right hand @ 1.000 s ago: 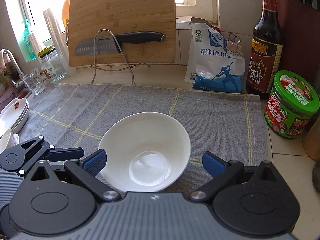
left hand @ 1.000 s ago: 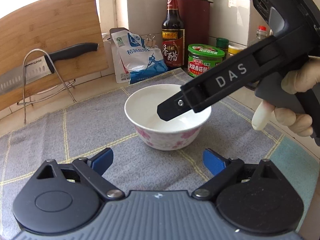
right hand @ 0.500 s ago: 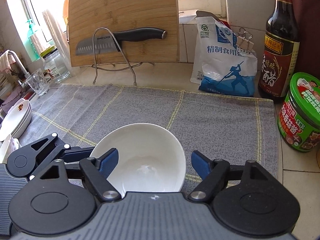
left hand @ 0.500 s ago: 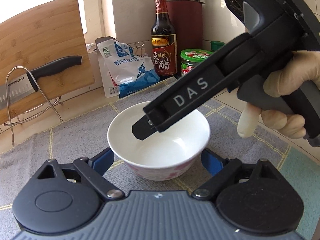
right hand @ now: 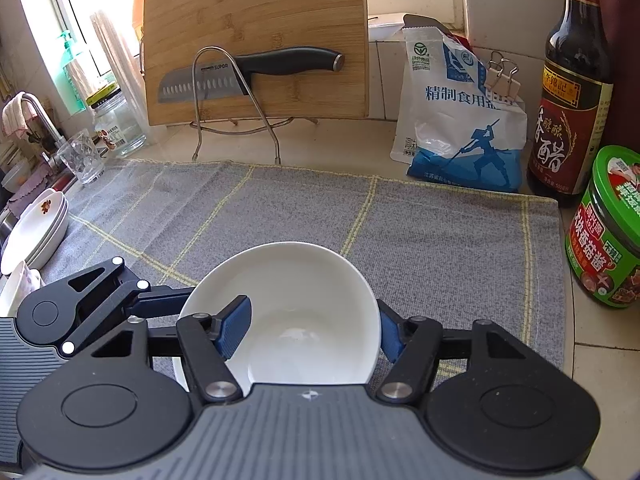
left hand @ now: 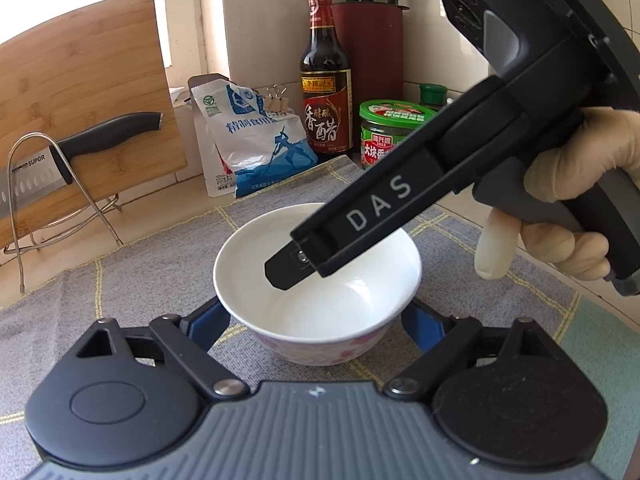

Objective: Organize plates and bowls
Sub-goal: 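Grasp the rim of the flower-pattern bowl with the right gripper, then carry the bowl with the right gripper and lower it onto the bowl stack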

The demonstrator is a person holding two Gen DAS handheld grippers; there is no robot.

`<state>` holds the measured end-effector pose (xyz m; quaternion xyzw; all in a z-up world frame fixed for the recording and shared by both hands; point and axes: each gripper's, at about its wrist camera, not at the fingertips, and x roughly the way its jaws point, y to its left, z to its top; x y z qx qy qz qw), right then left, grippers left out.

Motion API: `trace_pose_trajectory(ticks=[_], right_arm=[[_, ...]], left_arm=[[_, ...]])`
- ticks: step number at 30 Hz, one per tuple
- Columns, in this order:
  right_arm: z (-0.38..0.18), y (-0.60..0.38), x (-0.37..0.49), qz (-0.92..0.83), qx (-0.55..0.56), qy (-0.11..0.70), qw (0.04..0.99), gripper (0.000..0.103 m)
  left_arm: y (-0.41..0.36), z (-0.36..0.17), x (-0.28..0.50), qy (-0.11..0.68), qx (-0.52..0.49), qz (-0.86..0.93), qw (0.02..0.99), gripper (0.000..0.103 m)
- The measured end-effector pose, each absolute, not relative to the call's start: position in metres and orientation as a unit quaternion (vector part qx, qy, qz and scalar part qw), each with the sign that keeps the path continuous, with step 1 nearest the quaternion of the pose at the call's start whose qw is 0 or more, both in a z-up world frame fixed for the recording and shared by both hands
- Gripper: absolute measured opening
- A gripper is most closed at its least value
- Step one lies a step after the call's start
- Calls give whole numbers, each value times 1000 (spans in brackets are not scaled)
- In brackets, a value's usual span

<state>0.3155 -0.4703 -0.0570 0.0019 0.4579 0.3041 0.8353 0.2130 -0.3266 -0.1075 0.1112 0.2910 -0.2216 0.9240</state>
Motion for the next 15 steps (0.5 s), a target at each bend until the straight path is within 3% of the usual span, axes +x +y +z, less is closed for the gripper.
trace_pose_trajectory(ticks=[15], right_arm=[[-34, -453, 292, 328, 3, 453, 829, 71]], left_arm=[[-305, -90, 191, 313, 94, -210, 922, 91]])
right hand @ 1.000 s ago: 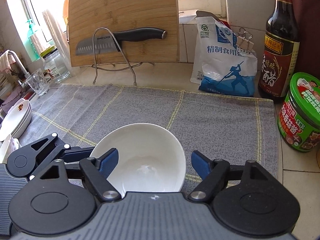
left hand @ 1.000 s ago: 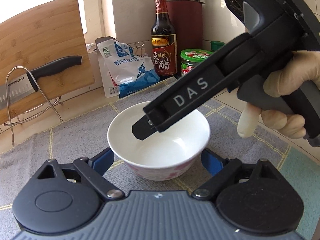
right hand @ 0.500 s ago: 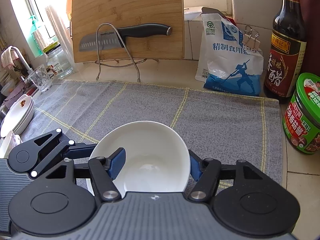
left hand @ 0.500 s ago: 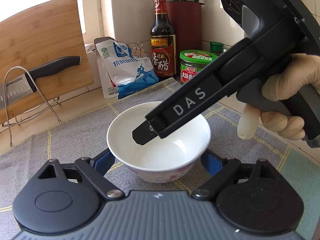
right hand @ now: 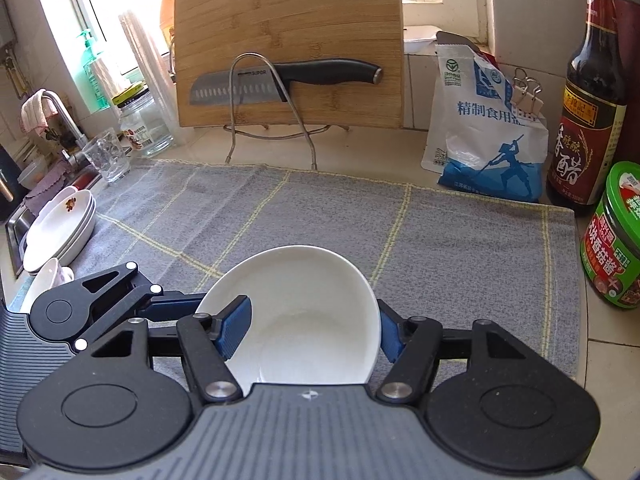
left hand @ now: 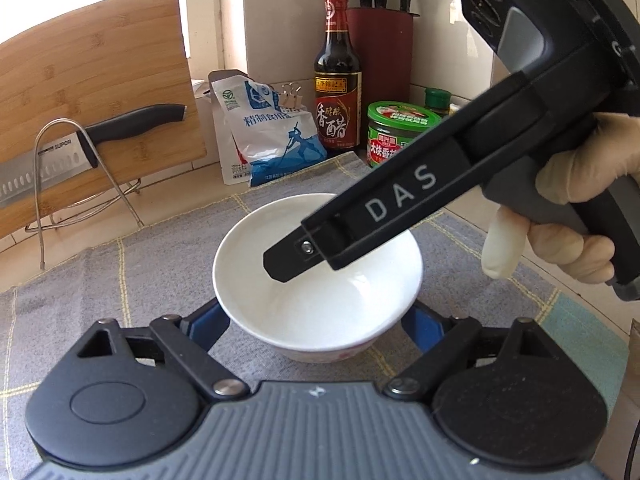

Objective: Organize plates and bowls
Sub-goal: 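Carry the bowl with the right gripper and lower it onto the bowl stack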

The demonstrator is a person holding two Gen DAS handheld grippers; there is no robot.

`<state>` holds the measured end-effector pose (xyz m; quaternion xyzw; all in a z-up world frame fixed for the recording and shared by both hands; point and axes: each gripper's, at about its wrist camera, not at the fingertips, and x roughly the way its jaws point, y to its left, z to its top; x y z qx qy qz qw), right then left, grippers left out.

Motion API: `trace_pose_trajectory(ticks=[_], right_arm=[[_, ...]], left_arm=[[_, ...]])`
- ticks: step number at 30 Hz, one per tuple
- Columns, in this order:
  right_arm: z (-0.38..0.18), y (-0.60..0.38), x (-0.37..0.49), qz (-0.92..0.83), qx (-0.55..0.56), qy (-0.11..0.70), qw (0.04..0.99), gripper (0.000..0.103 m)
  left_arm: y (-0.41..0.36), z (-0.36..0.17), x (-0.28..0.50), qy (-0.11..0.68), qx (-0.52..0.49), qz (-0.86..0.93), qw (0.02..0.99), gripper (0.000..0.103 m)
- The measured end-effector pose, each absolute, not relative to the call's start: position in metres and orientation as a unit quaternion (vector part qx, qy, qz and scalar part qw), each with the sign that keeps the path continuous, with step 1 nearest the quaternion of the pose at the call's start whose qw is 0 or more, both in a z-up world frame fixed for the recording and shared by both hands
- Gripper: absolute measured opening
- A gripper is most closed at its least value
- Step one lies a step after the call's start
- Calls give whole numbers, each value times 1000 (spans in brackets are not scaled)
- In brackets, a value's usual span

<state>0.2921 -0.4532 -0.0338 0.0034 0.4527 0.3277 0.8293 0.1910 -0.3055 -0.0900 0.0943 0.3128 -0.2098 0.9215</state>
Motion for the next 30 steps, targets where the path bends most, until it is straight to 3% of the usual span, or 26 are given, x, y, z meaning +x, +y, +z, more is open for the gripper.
trace_pose_trajectory(ticks=[30], right_arm=[[47, -262, 204, 518, -50, 390, 759, 71]], left_arm=[[-134, -3, 71, 325, 30, -39, 944, 92]])
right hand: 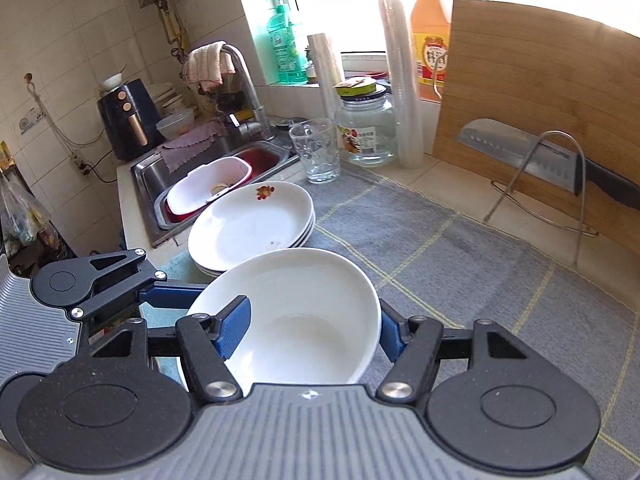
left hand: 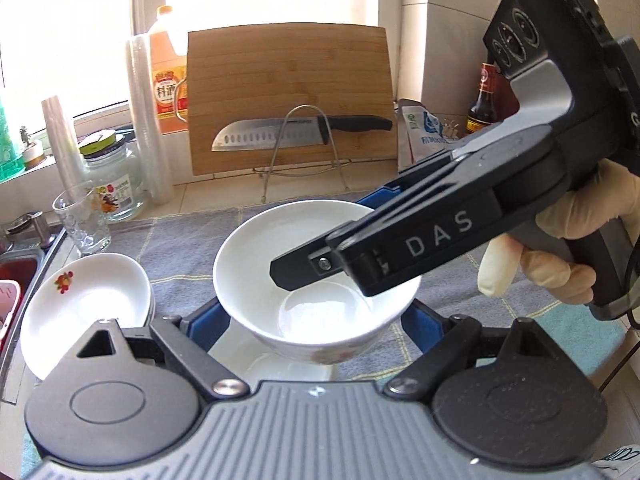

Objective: Organize plates and bowls
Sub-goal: 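Carry the bowl with the right gripper and lower it onto the bowl stack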

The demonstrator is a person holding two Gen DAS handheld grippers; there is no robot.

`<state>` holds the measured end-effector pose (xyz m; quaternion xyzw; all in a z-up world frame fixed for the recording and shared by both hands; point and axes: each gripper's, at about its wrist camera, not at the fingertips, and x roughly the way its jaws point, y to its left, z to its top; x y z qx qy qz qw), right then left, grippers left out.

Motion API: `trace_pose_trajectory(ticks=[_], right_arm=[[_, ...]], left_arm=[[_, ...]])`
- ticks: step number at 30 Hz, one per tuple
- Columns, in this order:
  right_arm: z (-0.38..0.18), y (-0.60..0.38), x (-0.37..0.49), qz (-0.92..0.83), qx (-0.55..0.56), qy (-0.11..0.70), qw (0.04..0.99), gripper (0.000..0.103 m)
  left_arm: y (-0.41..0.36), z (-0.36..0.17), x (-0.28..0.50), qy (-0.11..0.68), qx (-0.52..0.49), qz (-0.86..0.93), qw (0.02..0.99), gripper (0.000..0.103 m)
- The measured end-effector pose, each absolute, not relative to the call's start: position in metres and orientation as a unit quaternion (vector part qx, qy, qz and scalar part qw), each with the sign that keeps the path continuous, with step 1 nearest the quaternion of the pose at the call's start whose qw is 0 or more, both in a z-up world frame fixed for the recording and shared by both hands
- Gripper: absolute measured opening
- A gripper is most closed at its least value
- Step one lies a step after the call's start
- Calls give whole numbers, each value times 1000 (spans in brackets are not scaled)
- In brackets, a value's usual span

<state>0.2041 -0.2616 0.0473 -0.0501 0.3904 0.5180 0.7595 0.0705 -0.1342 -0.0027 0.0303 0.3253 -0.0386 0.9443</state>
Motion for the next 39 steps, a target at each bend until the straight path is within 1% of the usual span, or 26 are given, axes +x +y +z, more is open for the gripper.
trace_pose_trajectory(ticks=[10, 19, 39], right_arm=[[38, -222, 202, 534, -60, 399, 743, 71], [26, -224, 205, 521, -59, 419, 741, 71], [11, -213, 203, 526, -75, 431, 730, 71]], left_arm=[[-107, -9, 71, 341, 24, -18, 940, 92], [-107, -14, 75, 348, 15, -33, 937, 92], [-100, -28, 74, 367, 3, -27, 930, 92]])
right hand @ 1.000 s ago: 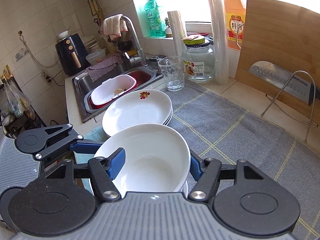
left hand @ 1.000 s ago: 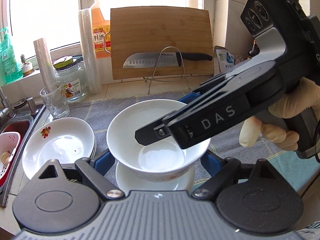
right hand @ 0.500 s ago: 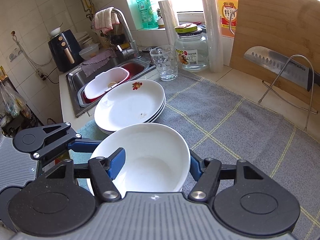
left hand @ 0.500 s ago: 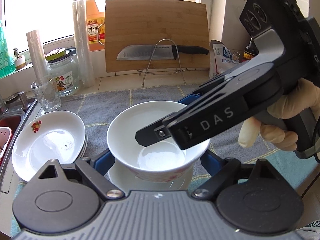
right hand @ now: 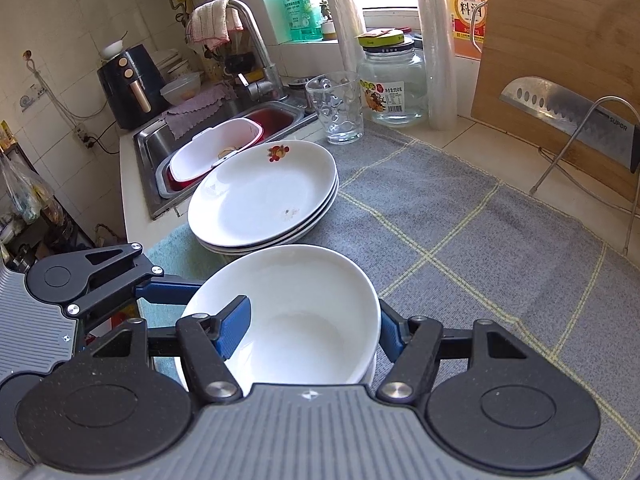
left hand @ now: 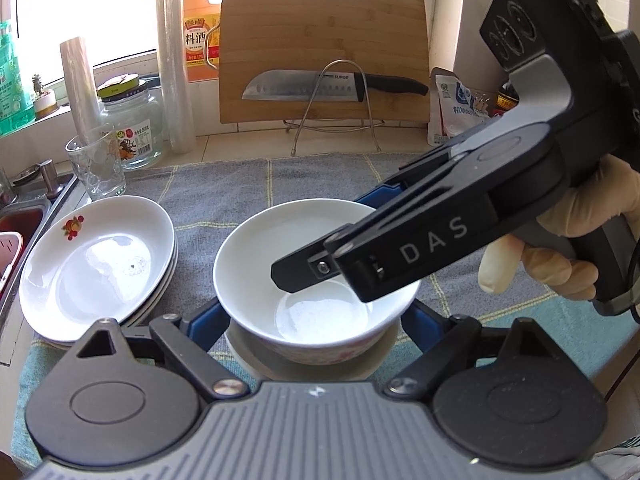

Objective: Organize plates and bowls
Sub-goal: 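Carry the bowl with the right gripper and lower it onto the bowl stack, then open the right gripper and withdraw from the bowl stack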

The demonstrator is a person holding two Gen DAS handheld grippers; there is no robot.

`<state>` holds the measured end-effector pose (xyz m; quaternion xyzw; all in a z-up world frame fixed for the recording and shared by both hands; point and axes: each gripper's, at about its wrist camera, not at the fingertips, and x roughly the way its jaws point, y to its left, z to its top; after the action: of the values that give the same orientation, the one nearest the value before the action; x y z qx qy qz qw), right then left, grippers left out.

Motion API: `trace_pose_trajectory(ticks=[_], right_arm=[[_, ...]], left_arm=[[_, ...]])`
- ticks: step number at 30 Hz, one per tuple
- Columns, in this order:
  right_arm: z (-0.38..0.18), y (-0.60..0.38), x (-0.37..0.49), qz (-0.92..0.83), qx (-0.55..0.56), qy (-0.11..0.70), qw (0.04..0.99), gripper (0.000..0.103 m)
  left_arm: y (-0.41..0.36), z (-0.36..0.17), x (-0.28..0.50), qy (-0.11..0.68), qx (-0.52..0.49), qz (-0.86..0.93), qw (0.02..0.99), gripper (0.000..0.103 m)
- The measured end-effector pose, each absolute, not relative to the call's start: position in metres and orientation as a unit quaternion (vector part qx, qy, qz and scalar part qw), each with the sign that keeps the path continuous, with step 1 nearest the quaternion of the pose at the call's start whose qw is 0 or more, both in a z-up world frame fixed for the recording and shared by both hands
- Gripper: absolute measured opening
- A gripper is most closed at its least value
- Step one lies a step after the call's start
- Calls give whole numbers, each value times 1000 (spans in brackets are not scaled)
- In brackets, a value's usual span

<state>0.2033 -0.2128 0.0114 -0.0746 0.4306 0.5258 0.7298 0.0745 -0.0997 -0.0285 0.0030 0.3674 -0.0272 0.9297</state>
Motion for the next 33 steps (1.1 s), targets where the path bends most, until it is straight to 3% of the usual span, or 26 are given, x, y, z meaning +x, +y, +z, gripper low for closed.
trace_pose_trajectory(ticks=[16, 21, 23, 33], right_arm=[[12, -207, 197, 528, -101, 416, 734, 72], [13, -206, 196, 531, -101, 415, 731, 83], [13, -206, 194, 528, -107, 410, 736, 94], [9, -220, 189, 516, -127, 406, 744, 100]], left_arm=[[-96, -34, 72, 373, 3, -26, 927, 92], [-93, -36, 72, 372, 0, -27, 928, 95], [-91, -37, 71, 374, -5, -27, 927, 97], [-86, -37, 61, 381, -2, -32, 924, 97]])
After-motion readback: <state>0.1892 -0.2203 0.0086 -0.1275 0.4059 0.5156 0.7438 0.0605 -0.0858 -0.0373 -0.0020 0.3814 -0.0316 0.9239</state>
